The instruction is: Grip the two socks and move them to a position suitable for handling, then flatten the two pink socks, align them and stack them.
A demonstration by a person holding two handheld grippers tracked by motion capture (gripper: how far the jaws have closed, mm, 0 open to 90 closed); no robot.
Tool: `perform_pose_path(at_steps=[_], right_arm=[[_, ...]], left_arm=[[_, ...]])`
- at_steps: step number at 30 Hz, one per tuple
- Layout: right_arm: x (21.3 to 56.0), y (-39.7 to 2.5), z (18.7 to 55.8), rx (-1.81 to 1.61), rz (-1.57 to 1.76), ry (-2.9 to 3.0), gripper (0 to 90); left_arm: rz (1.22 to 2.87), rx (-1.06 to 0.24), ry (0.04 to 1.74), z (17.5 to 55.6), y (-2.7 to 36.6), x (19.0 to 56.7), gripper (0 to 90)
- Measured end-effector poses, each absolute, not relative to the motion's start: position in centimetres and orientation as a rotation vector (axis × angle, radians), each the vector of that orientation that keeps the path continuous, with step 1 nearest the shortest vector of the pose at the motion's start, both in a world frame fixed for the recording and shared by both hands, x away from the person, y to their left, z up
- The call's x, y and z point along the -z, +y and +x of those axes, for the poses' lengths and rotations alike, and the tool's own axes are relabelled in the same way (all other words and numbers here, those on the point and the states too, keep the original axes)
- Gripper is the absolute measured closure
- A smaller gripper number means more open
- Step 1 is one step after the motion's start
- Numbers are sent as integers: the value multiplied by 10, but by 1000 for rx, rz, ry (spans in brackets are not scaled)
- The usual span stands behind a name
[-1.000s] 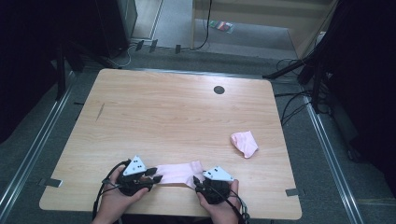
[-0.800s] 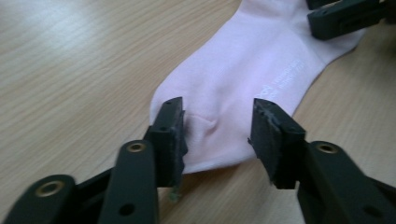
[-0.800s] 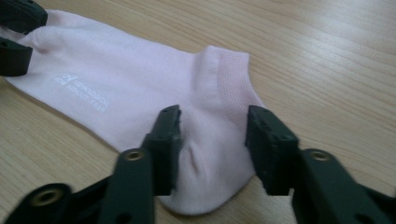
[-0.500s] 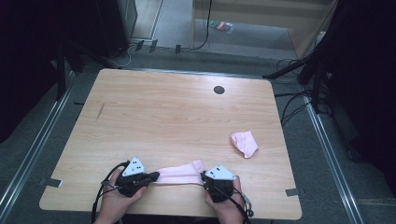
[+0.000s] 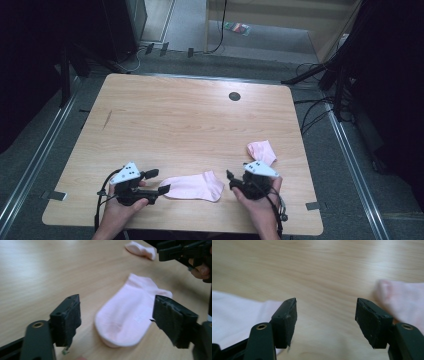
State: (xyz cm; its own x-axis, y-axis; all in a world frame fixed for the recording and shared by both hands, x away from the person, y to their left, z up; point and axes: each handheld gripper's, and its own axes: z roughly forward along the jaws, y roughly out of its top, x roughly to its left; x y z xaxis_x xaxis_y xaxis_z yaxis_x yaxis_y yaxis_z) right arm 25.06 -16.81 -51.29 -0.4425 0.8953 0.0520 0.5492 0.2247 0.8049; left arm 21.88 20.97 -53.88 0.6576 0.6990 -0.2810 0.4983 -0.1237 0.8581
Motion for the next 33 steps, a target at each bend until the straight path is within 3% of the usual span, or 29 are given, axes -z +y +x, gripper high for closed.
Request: perform_pose_path(at_steps=[3,10,17,19,20,21,24,33], right_arm=[[512,-190,279,-1012,1431,1997,325],[528,-212,320,-913,1589,1927,293],[544,-210,329,-784,1613,1915,227],[545,-211,327,-802,1612,1881,302],[546,-213,324,-821,1603,1840,495],[546,-213,324,-821,1603,1840,495],[544,-219,324,-789,1616,1805,778],[519,-217,317,-909,1527,1788,823]], left_arm=[[1742,-307,1085,225,234,541,165],[1651,-382,1246,234,274,547,170],[1629,-332,1251,238,276,553,175],[1638,-325,1253,238,275,553,178],[1638,-327,1254,239,274,554,190],[1638,-326,1256,239,274,554,190],[1646,-325,1256,239,273,554,204],[1633,-310,1264,240,274,555,224]])
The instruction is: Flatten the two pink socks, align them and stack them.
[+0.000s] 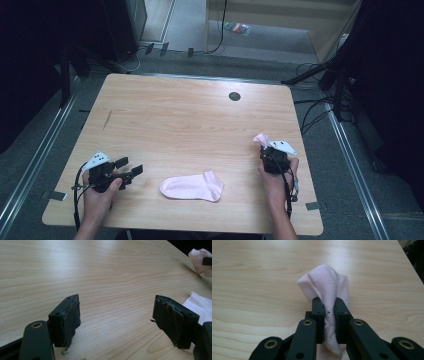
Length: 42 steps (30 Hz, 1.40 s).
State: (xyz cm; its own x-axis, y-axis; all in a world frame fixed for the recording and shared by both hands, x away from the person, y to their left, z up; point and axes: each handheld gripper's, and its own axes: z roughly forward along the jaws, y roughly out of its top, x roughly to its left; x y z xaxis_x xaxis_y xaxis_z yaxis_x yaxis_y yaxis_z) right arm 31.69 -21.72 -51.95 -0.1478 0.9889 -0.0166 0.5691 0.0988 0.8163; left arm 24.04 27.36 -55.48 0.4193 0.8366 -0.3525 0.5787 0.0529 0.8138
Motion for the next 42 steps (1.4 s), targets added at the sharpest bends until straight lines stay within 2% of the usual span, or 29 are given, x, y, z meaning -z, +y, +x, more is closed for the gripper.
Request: perform_pose_path(at_steps=[6,10,11,13,21,24,25,26,28,30,33,37,39,42], right_arm=[[494,-188,314,-991,1457,1830,824],[482,-155,314,-1028,1387,1892,823],[480,-133,315,-1035,1371,1923,822],[479,-126,315,-1037,1363,1935,822],[494,-43,322,-1006,1348,2049,815],[501,-29,323,-1004,1352,2069,806],[509,-17,324,-1008,1341,2097,726],[509,-17,324,-1008,1341,2097,726],[516,-11,325,-1066,1350,2139,546],[515,-13,325,-1183,1395,2167,449],[506,-24,323,-1264,1402,2116,487],[497,-29,319,-1272,1332,2166,684],[503,-21,317,-1206,1275,2226,715],[511,-12,316,-1150,1229,2271,714]], left_arm=[[1637,-311,1261,240,273,555,226],[1639,-308,1263,240,273,555,227],[1635,-307,1262,240,273,555,227],[1636,-304,1260,240,274,555,227],[1633,-301,1262,241,274,555,229],[1631,-298,1265,241,274,555,229],[1631,-298,1265,241,274,555,229],[1631,-298,1265,241,274,555,229],[1630,-298,1267,241,274,555,229],[1630,-297,1266,241,274,555,230],[1634,-295,1267,242,274,555,230],[1630,-310,1276,241,273,555,244],[1634,-319,1276,241,273,555,268],[1644,-328,1271,240,271,554,272]])
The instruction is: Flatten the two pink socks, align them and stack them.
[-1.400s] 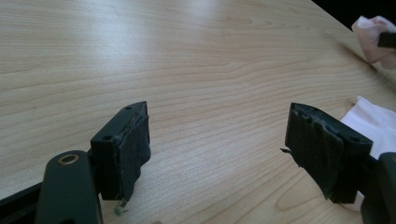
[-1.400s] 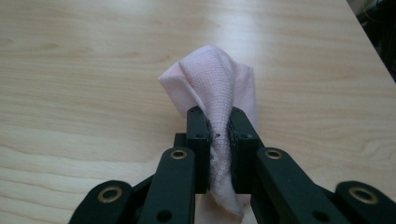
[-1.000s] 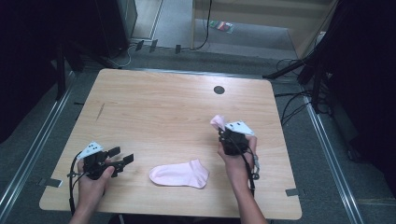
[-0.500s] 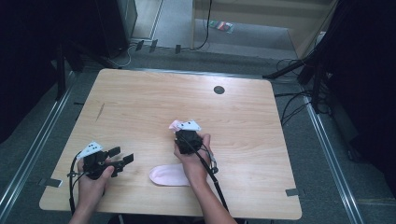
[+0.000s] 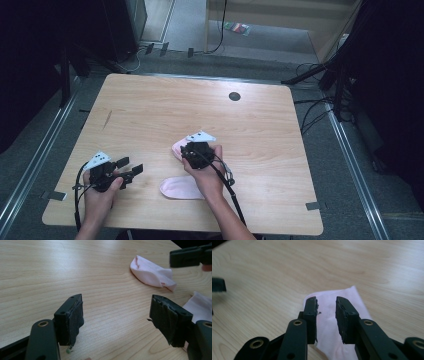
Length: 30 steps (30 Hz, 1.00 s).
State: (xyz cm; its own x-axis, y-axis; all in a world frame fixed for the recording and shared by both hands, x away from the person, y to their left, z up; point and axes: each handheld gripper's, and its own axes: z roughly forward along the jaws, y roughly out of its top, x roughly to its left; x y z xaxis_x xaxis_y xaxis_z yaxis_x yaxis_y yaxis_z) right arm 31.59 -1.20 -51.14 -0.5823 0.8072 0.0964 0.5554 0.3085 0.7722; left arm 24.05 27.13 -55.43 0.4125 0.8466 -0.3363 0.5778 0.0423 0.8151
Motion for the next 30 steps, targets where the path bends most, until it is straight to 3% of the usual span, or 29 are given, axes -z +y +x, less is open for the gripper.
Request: perform_pose_path(at_steps=[4,6,7,8,10,13,20,25,30], right_arm=[[532,2,319,-997,1176,2392,626],[533,3,318,-972,1155,2400,624],[535,1,318,-958,1144,2401,696],[535,1,318,-958,1144,2401,696],[533,-3,318,-1002,1179,2394,823],[530,-8,318,-1052,1225,2374,900],[512,-28,319,-1189,1299,2286,900],[519,-19,313,-1112,1179,2385,748],[531,-6,310,-1025,1117,2406,663]], left_arm=[[1636,-325,1275,240,272,555,271],[1635,-332,1283,241,272,554,271],[1637,-332,1283,241,272,554,270],[1638,-330,1284,241,272,554,270],[1632,-328,1292,242,272,555,270],[1630,-338,1295,242,272,555,269],[1621,-332,1299,242,273,555,265],[1631,-333,1297,242,273,555,265],[1627,-330,1298,242,273,555,265]])
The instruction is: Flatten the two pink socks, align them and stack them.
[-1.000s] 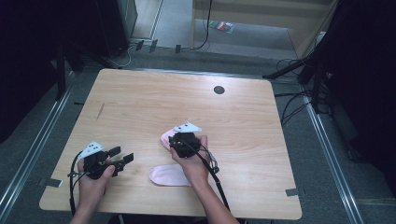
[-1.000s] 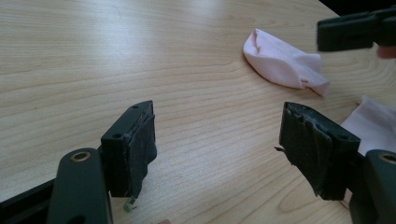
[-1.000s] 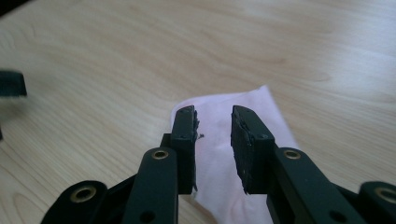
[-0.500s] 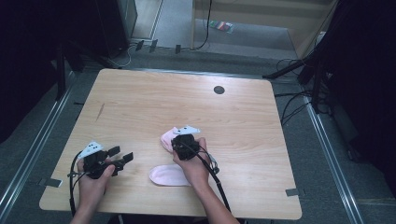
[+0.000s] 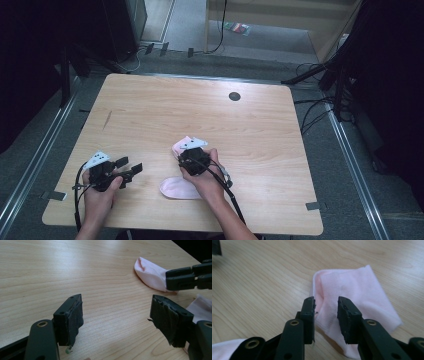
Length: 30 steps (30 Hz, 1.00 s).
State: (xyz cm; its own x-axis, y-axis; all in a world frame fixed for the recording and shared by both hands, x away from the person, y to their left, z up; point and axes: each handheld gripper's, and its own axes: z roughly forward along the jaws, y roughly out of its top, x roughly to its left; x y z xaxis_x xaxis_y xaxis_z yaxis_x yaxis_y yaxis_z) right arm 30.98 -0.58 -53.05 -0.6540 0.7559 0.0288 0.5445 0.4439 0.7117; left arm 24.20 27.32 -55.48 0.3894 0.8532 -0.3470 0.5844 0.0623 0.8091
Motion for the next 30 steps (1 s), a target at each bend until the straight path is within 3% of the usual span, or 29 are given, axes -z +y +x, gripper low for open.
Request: perform_pose_path(at_steps=[2,3,4,5,11,14,15,16,18,23,30], right_arm=[[537,-2,309,-968,1097,2425,683],[539,-1,307,-950,1077,2401,757],[539,-1,307,-950,1077,2401,757],[538,-4,309,-987,1117,2409,813],[534,-14,312,-1072,1220,2396,869],[535,-18,313,-1111,1236,2413,857],[535,-19,313,-1125,1244,2423,745],[534,-20,313,-1131,1225,2443,715],[533,-22,312,-1142,1212,2444,705],[529,-37,306,-1150,1206,2383,818],[536,-32,305,-1087,1159,2428,775]], left_arm=[[1627,-355,1298,241,272,554,270],[1628,-374,1294,240,271,553,274],[1630,-390,1292,240,270,551,274],[1639,-406,1292,241,267,550,278],[1635,-358,1317,252,252,545,285],[1651,-321,1317,262,239,541,302],[1670,-300,1320,269,228,539,311],[1682,-294,1321,272,222,538,318],[1697,-292,1324,275,217,538,336],[1705,-241,1320,289,195,533,441],[1777,-257,1360,312,163,531,439]])
